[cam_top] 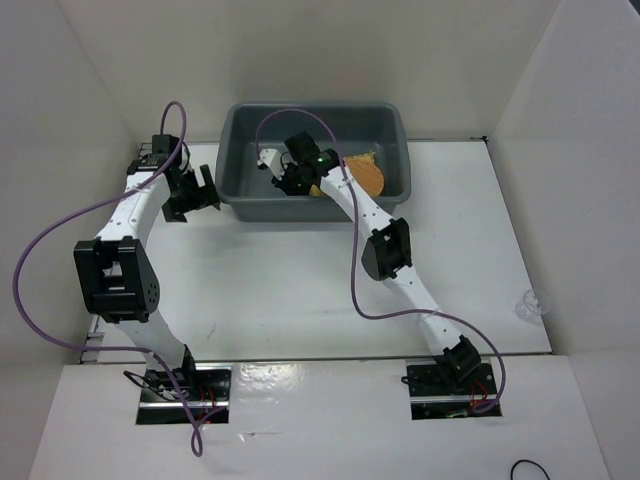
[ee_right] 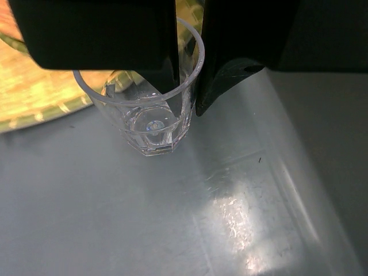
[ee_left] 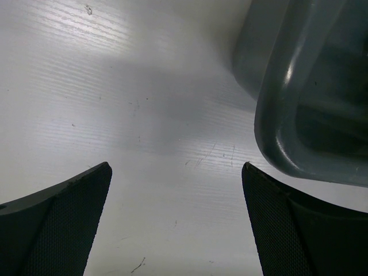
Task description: Place the mixed dishes into the plastic bin
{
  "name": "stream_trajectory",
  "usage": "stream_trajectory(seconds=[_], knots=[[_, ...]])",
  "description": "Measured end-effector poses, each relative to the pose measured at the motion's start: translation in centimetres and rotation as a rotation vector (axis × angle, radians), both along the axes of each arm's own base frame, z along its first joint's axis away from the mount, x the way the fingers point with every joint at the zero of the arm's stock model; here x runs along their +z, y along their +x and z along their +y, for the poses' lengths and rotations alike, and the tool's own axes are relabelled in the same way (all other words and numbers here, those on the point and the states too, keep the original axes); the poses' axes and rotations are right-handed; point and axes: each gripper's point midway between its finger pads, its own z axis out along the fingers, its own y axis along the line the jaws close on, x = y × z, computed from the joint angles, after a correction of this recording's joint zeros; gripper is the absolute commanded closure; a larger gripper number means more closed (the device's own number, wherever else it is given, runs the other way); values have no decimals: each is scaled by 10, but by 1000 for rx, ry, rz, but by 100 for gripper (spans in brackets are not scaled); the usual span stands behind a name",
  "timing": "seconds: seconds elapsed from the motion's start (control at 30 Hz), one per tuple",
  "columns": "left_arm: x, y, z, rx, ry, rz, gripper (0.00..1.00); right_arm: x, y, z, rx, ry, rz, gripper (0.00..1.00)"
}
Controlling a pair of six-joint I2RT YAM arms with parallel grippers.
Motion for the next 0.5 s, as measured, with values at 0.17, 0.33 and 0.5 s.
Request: stream_trajectory(seconds=[0.17,0.33,0.5], knots=[[0,0,2,5,0,2,0,-9,-3,2,10,-14,11,80],[0,-1,2,4,-1,3,0,9,-4,10,17,13,-22,64],[-1,-1,1,1,-5,3,0,55,1,19,21,81,-114,47]])
